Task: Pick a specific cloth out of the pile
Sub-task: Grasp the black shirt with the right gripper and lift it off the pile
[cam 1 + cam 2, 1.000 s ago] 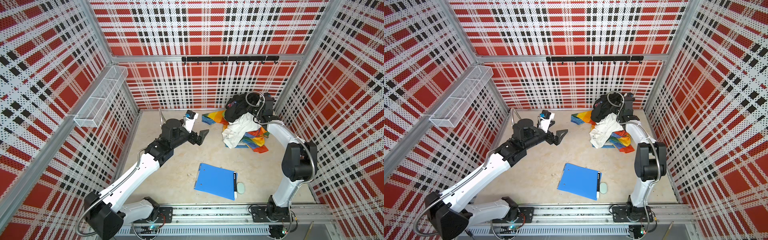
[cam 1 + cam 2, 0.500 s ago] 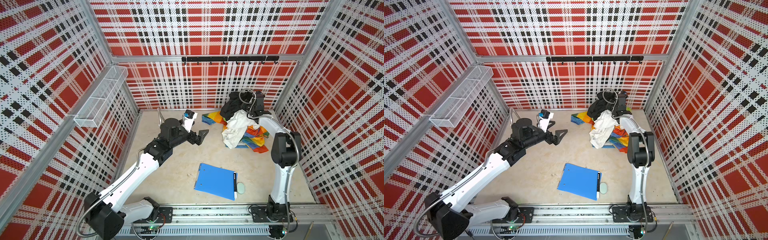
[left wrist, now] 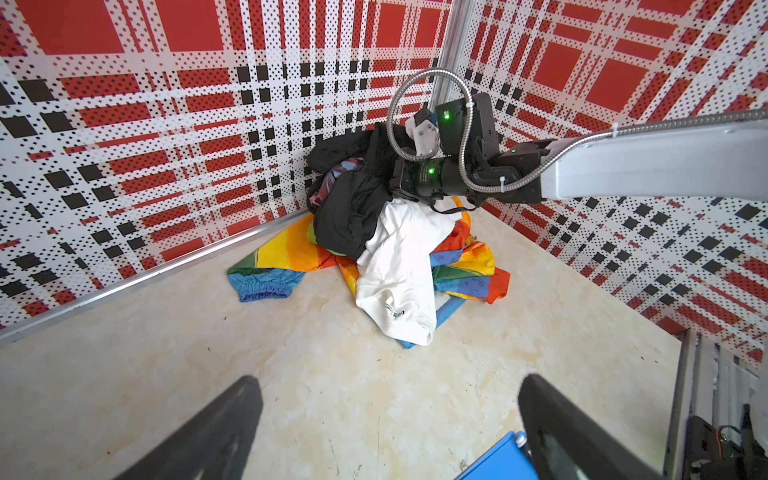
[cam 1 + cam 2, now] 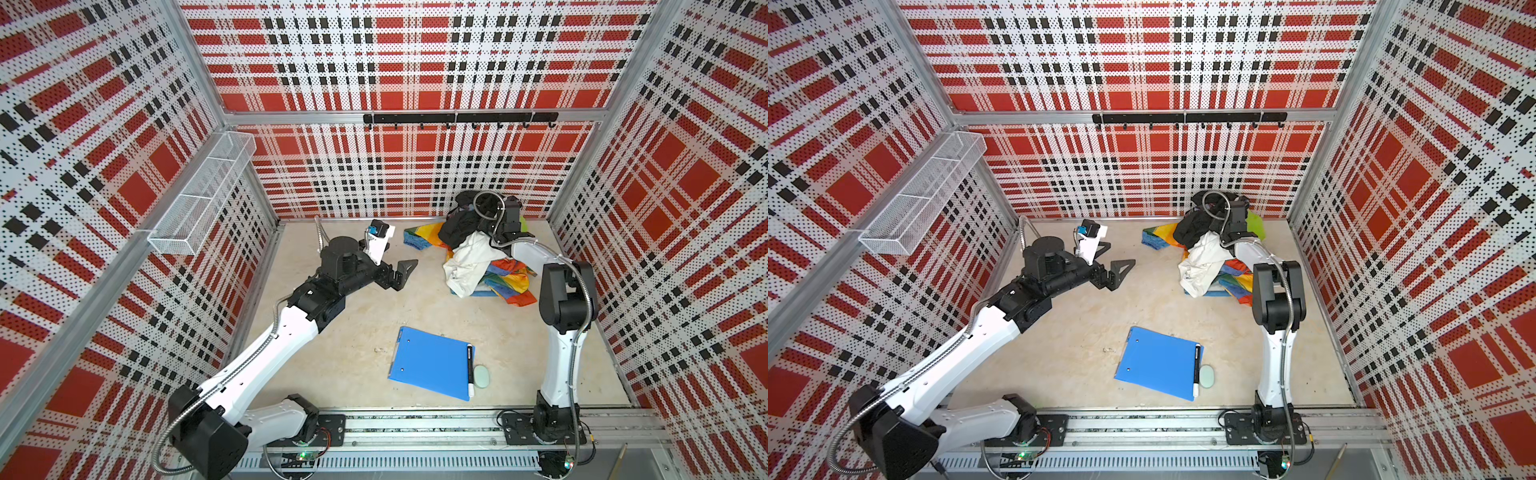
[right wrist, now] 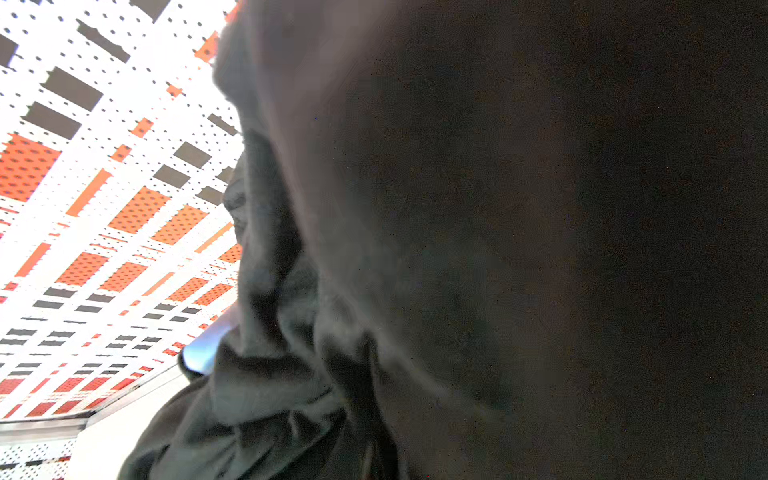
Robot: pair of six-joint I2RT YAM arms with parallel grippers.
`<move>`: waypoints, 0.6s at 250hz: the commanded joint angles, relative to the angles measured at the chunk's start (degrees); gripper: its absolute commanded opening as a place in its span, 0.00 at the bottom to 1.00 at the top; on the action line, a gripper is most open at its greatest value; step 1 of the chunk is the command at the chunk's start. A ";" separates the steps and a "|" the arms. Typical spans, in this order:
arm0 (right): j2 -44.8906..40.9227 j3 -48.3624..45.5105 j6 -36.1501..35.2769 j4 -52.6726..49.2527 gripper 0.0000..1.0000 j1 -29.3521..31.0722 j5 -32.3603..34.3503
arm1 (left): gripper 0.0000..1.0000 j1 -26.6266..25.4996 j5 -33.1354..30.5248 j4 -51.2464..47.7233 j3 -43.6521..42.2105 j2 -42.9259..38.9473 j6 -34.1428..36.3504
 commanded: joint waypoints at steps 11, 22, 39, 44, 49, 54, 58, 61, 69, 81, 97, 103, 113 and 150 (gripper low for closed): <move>3.72 -0.07 0.12 -6.43 0.11 0.13 1.28 | 0.99 0.25 0.42 1.54 0.45 -0.99 -0.30; 2.89 -0.27 -0.07 -6.13 0.12 0.13 0.67 | 0.99 0.30 0.42 1.50 0.45 -0.93 -0.28; -0.01 -2.20 -0.46 -3.80 0.21 0.11 -0.69 | 0.99 0.25 0.48 1.51 0.41 -1.12 -0.33; -1.06 -2.95 -0.69 -3.17 0.24 0.13 -1.12 | 0.99 0.28 0.38 1.47 0.38 -1.08 -0.26; -2.18 -3.52 -1.08 -2.77 0.25 0.13 -1.45 | 0.99 0.27 0.29 1.49 0.37 -1.21 -0.23; -3.28 -4.06 -1.52 -2.47 0.27 0.13 -1.71 | 0.99 0.28 0.18 1.49 0.37 -1.21 -0.23; -4.17 -4.29 -1.90 -2.44 0.28 0.14 -1.89 | 0.99 0.27 0.11 1.47 0.37 -1.25 -0.22; -4.79 -4.57 -2.14 -2.49 0.29 0.13 -1.98 | 0.99 0.24 0.07 1.53 0.37 -1.25 -0.23; -6.65 -5.38 -2.81 -2.53 0.32 0.16 -2.13 | 0.99 0.29 0.13 1.49 0.37 -1.34 -0.24; -9.55 -6.66 -3.93 -2.45 0.40 0.14 -2.28 | 0.99 0.29 0.23 1.49 0.37 -1.37 -0.27; -13.30 -8.58 -5.30 -2.80 0.48 0.04 -2.40 | 0.99 0.25 0.49 1.52 0.46 -1.26 -0.32; -14.61 -9.43 -5.77 -2.96 0.51 -0.09 -2.40 | 0.99 0.26 0.51 1.55 0.51 -1.25 -0.32; -16.77 -10.99 -6.36 -3.13 0.56 -0.04 -2.28 | 0.99 0.32 0.46 1.47 0.54 -1.25 -0.34; -25.77 -18.63 -7.12 -2.48 0.67 -1.80 -2.90 | 0.99 0.41 0.20 1.52 0.38 -1.63 -0.21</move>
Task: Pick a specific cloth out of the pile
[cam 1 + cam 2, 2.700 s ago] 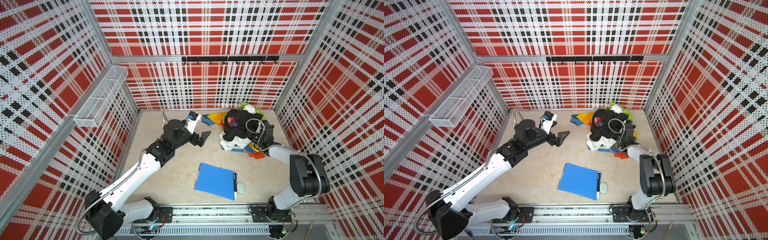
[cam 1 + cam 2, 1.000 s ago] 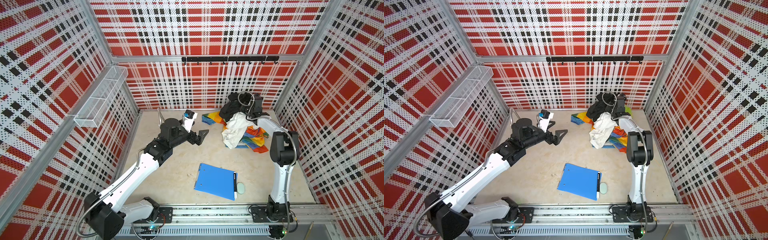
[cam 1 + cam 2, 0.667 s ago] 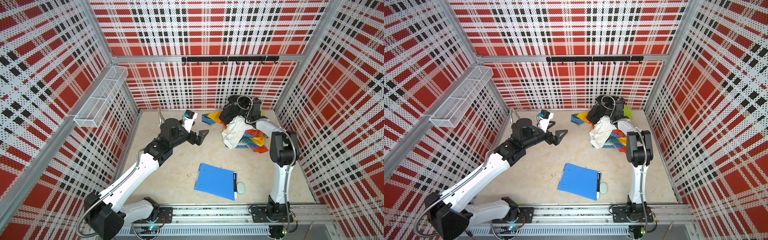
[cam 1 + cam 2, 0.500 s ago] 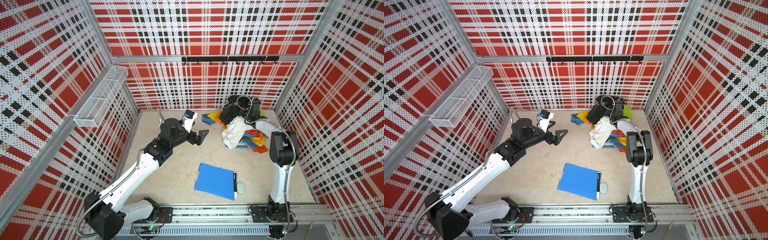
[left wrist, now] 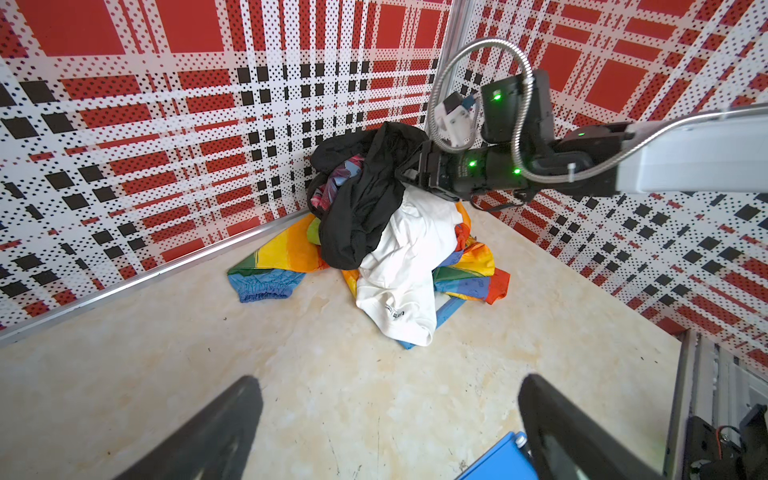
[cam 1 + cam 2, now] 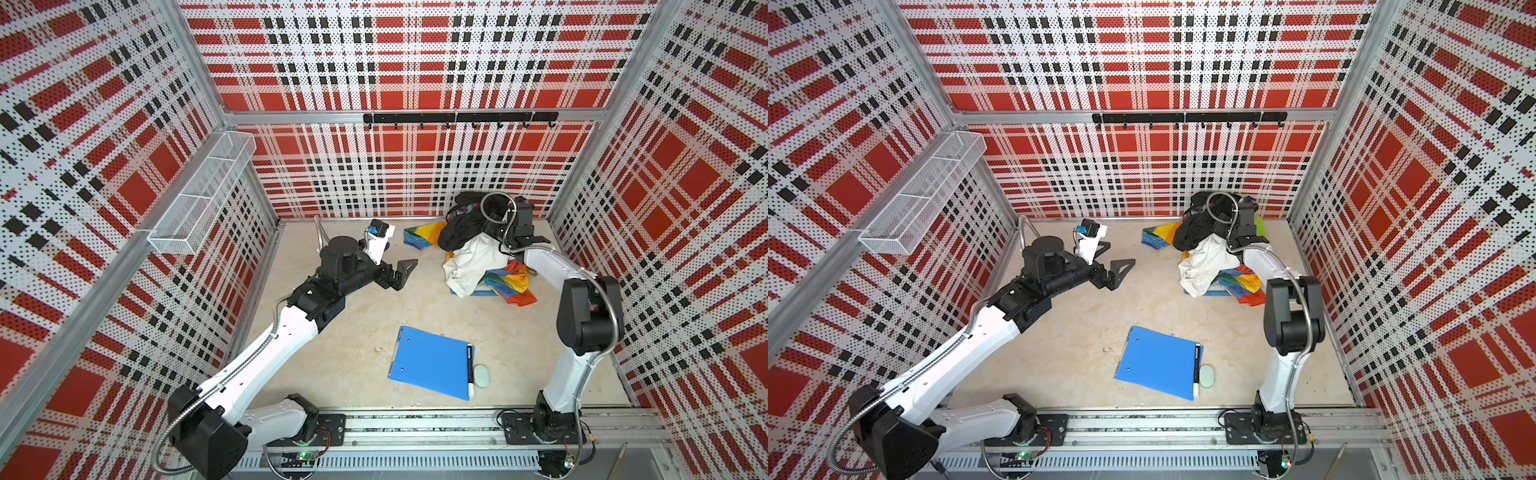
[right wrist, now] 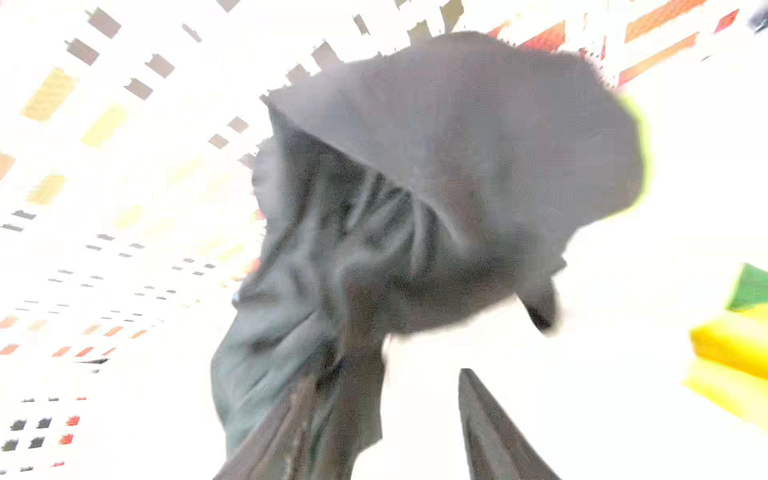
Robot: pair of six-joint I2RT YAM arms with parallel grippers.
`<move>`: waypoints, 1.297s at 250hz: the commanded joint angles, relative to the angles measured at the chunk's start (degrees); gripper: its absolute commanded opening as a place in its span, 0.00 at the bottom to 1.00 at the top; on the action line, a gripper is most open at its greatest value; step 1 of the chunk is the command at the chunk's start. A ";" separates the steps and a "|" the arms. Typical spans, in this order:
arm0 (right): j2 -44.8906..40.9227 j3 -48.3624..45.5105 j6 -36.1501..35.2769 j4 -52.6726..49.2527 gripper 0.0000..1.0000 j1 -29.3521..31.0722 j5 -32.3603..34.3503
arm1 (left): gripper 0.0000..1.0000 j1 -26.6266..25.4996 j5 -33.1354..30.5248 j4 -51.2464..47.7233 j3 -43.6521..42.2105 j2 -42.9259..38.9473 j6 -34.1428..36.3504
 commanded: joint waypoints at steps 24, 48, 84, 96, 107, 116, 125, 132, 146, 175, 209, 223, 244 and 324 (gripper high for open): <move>-12.84 -11.31 -0.80 2.77 0.70 -5.25 -3.79 | 0.99 0.31 0.31 1.51 0.37 -1.54 -0.29; -17.82 -18.20 -0.42 3.51 0.71 -9.56 -6.02 | 0.99 0.08 1.25 1.62 0.46 -1.76 -0.39; -20.46 -26.25 -1.20 4.69 0.75 -15.55 -11.95 | 0.99 -0.05 1.78 1.76 0.37 -2.24 -0.68; -20.24 -28.09 -1.64 4.78 0.77 -16.69 -13.15 | 0.99 -0.10 2.41 1.91 0.45 -2.24 -0.87; -19.74 -29.37 -1.89 4.91 0.77 -17.35 -13.58 | 0.99 -0.06 3.11 2.05 0.45 -2.33 -1.16; -19.14 -30.39 -1.76 5.43 0.78 -17.72 -14.00 | 0.99 -0.08 3.55 2.21 0.37 -2.28 -1.34; -18.28 -31.06 -1.73 6.19 0.80 -17.91 -14.82 | 0.99 -0.15 3.91 2.29 0.41 -2.28 -1.49; -17.37 -31.28 -1.49 6.87 0.82 -18.00 -15.71 | 0.99 -0.19 4.15 2.27 0.36 -2.43 -1.51; -15.18 -31.25 -1.17 8.28 0.87 -18.00 -17.86 | 0.99 -0.26 4.35 2.28 0.37 -2.24 -1.50; -10.66 -30.42 -0.38 12.13 0.94 -18.00 -20.92 | 0.99 -0.33 5.35 2.29 0.21 -2.67 -0.76; -6.62 -28.48 -0.03 12.14 0.96 -18.00 -20.86 | 0.99 -0.46 5.87 2.34 -0.05 -3.21 -0.03; -5.31 -28.08 0.18 11.90 0.95 -18.00 -20.33 | 0.99 -0.37 5.89 2.32 -0.07 -3.30 0.01; -3.59 -27.99 0.74 12.83 0.94 -18.00 -19.60 | 0.99 -0.29 5.75 2.42 0.02 -3.25 -0.09; 2.96 -23.92 0.38 14.18 0.74 -17.83 -21.06 | 0.99 -0.37 5.91 2.29 0.10 -2.68 -0.45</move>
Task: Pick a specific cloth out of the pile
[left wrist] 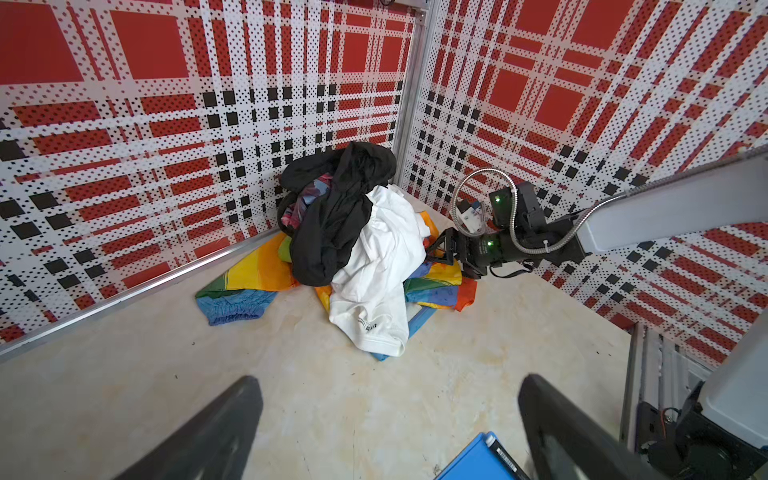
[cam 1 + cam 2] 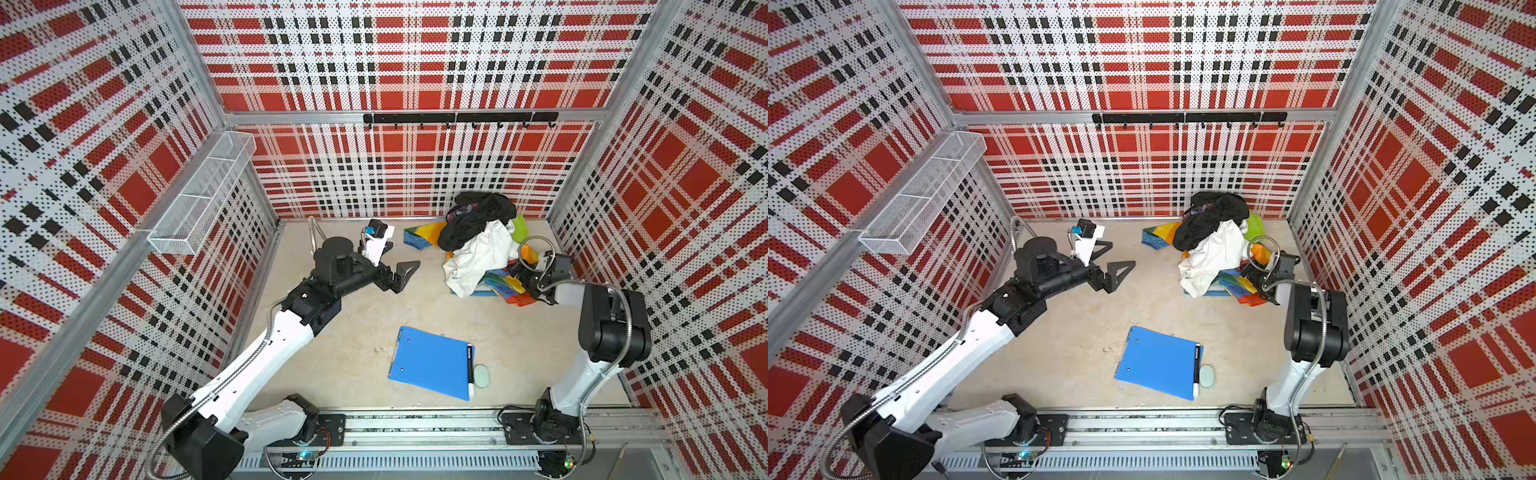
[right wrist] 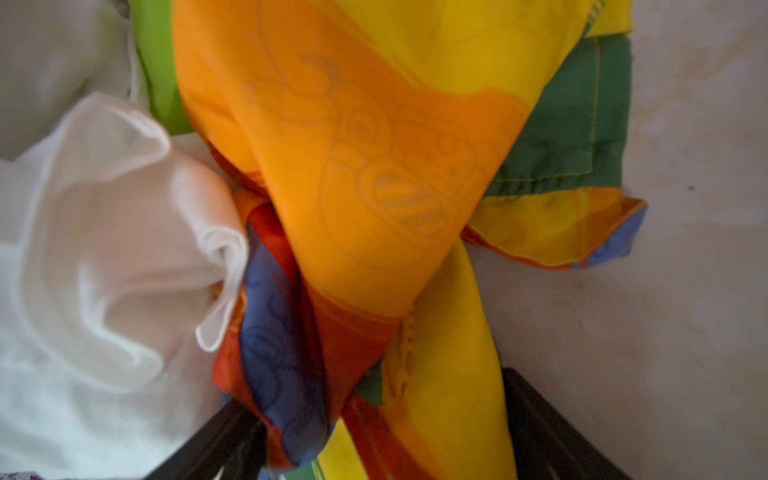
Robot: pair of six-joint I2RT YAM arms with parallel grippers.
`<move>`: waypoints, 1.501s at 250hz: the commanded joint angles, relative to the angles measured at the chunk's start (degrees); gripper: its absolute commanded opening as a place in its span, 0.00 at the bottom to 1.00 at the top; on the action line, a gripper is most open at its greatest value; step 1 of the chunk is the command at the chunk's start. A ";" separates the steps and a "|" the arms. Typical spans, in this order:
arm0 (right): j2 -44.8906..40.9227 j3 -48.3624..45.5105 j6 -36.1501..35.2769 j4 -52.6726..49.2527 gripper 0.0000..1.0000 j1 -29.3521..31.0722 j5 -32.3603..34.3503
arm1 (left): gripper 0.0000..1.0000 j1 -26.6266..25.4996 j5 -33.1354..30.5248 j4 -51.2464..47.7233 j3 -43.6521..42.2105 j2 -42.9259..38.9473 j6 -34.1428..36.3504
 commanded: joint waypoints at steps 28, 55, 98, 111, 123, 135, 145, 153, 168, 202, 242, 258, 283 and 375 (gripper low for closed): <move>1.97 2.59 -0.85 2.82 0.40 0.21 1.93 | 0.99 -0.16 1.03 1.44 0.20 -0.45 -0.04; -0.48 0.74 -1.53 2.56 0.15 0.43 4.12 | 0.99 -0.26 0.87 1.47 0.28 -0.45 -0.23; -8.24 -1.45 -4.56 -0.65 0.06 2.61 9.45 | 0.99 -0.32 0.30 1.48 0.51 -0.32 -0.94; -10.32 -1.23 -6.16 -2.16 0.05 3.63 11.11 | 0.99 -0.35 0.44 1.48 0.63 -0.15 -1.18; -12.27 -1.03 -6.83 -3.51 0.04 4.54 13.20 | 0.99 -0.42 0.49 1.43 0.72 -0.06 -1.32; -14.42 -0.87 -7.24 -4.65 0.04 5.50 15.24 | 0.99 -0.51 -0.05 1.40 0.72 0.03 -1.54; -15.94 -0.59 -7.39 -5.67 0.04 6.20 16.72 | 0.99 -0.62 -0.91 1.41 0.67 0.02 -1.98; -17.06 -0.29 -7.42 -6.32 0.04 6.65 17.56 | 0.99 -0.79 -1.39 1.34 0.72 0.12 -2.24; -19.24 0.39 -7.64 -7.50 0.03 7.44 18.54 | 0.99 -0.96 -2.47 1.29 0.87 0.38 -2.88; -23.92 2.18 -8.43 -10.24 0.03 8.99 20.50 | 0.99 -1.50 -4.21 1.25 0.81 0.82 -3.53; -28.32 3.94 -8.67 -12.50 0.03 9.09 21.67 | 0.99 -1.89 -4.95 1.25 0.63 0.96 -3.48; -29.46 4.93 -8.83 -13.23 0.04 9.09 21.78 | 0.99 -2.05 -5.05 1.25 0.63 1.07 -3.43; -29.96 6.64 -9.17 -14.37 0.04 9.11 20.88 | 0.99 -2.14 -4.96 1.27 0.67 1.29 -3.47; -29.25 7.34 -9.64 -16.12 0.06 10.22 23.02 | 0.99 -2.34 -5.92 1.25 0.54 1.36 -3.12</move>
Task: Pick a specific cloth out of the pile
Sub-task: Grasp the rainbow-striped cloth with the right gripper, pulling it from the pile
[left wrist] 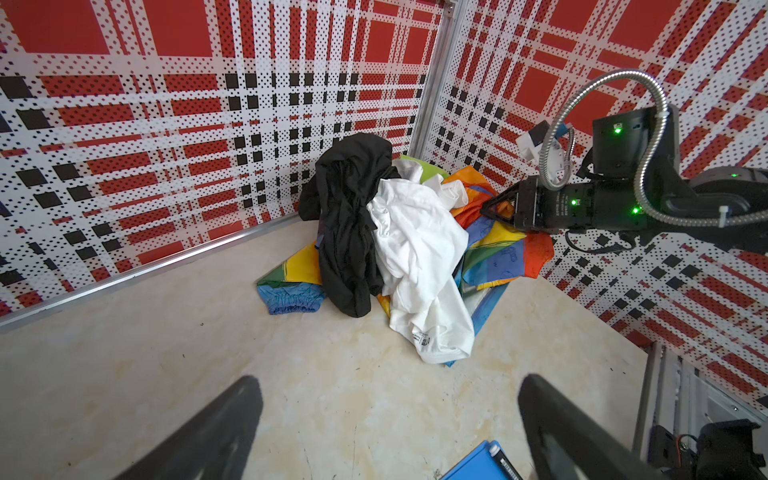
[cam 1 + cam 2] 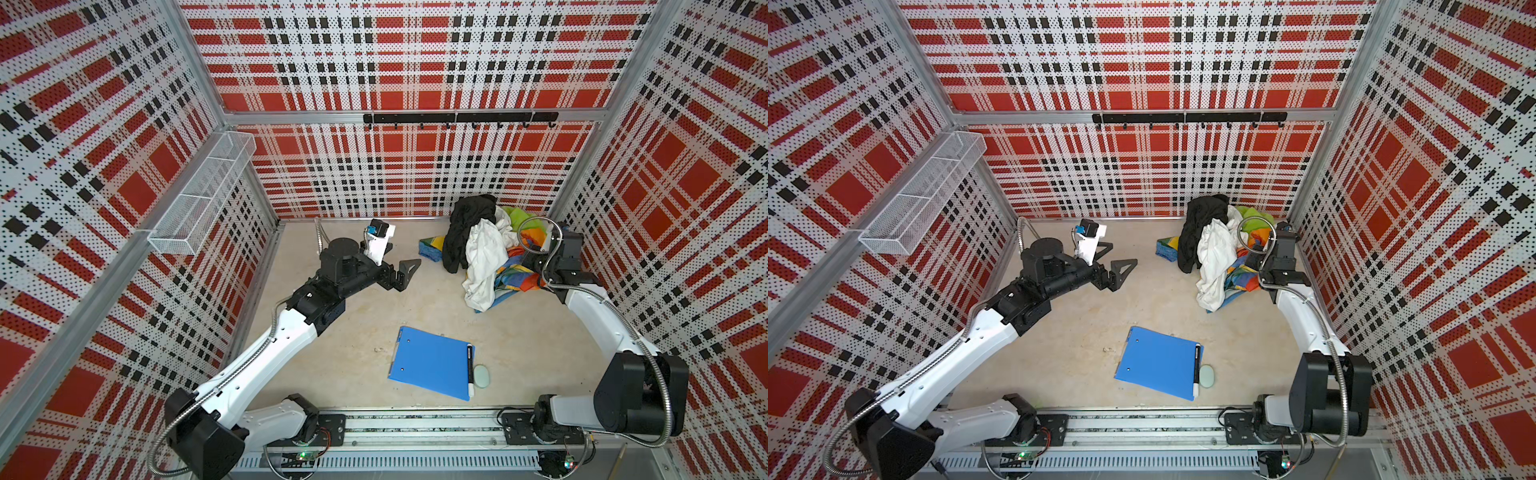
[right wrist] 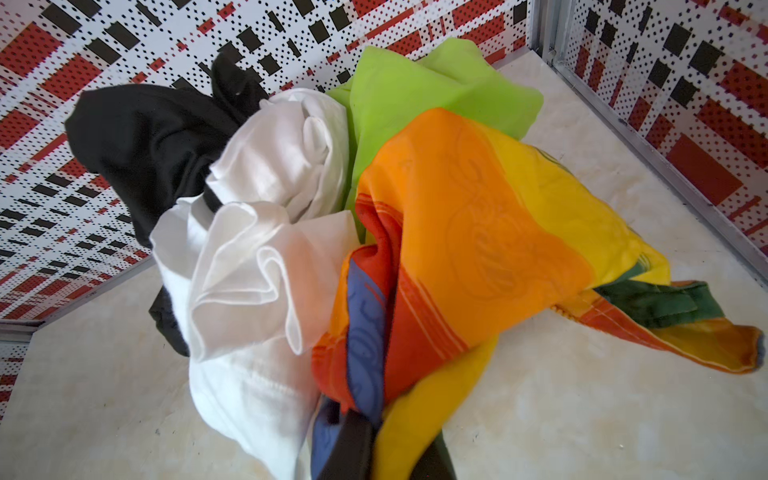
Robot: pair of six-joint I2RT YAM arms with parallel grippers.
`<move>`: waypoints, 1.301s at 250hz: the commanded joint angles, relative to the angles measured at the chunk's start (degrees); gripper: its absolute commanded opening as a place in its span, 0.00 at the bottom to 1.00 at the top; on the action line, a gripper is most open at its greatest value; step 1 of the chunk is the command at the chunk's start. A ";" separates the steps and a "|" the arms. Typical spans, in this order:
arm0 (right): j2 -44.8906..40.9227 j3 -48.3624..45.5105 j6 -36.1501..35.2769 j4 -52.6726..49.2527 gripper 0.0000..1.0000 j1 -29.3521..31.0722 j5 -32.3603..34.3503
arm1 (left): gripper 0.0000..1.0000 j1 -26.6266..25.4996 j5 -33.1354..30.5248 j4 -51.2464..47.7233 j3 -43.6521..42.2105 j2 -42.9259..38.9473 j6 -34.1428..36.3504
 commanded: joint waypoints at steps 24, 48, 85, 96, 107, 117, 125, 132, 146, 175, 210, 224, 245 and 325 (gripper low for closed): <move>-2.07 4.20 -1.26 2.56 0.05 1.01 9.04 | 0.99 -0.50 -0.93 0.62 0.93 0.82 -0.23; -2.35 5.43 -0.46 0.32 0.05 1.01 14.20 | 0.99 -0.48 -1.32 0.03 1.24 1.16 -0.18; 0.30 6.77 -0.46 2.01 0.05 1.71 8.37 | 1.00 -0.52 -1.16 -0.03 1.35 1.44 -0.15; 1.75 7.77 -0.46 1.75 0.05 2.74 7.95 | 1.00 -0.52 -0.97 -0.04 1.36 1.53 -0.10; 2.97 8.59 -0.46 1.94 0.05 4.35 8.60 | 1.00 -0.46 -0.96 -0.12 1.42 1.62 -0.11; 3.64 8.77 -0.46 2.75 0.05 6.04 9.66 | 1.00 -0.58 -0.97 -0.12 1.42 1.55 -0.07; 4.09 9.03 -0.46 3.43 0.05 7.29 10.56 | 1.00 -0.56 -1.10 -0.26 1.42 1.62 0.04; 4.47 9.43 -0.46 3.73 0.05 8.24 11.18 | 1.00 -0.54 -1.14 -0.26 1.43 1.61 -0.01; 5.35 10.53 -0.46 3.97 0.05 9.95 12.57 | 1.00 -0.55 -1.30 -0.28 1.47 1.62 0.10; 6.85 13.11 -0.46 5.46 0.05 13.35 14.59 | 1.00 -0.56 -1.19 -0.35 1.42 1.71 0.17; 12.31 19.10 -6.98 5.27 0.06 16.96 16.80 | 0.99 -0.54 -0.80 -0.62 1.68 2.06 0.11; 14.45 21.41 -7.56 5.33 0.06 18.46 18.63 | 0.99 -0.56 -0.88 -0.69 1.71 1.97 0.24; 16.55 24.71 -7.81 5.21 0.06 20.08 20.81 | 0.99 -0.55 -1.14 -0.73 1.68 1.81 0.52; 13.75 26.75 -8.10 4.62 0.06 21.49 27.99 | 0.98 -0.54 -0.91 -1.07 1.86 1.53 0.97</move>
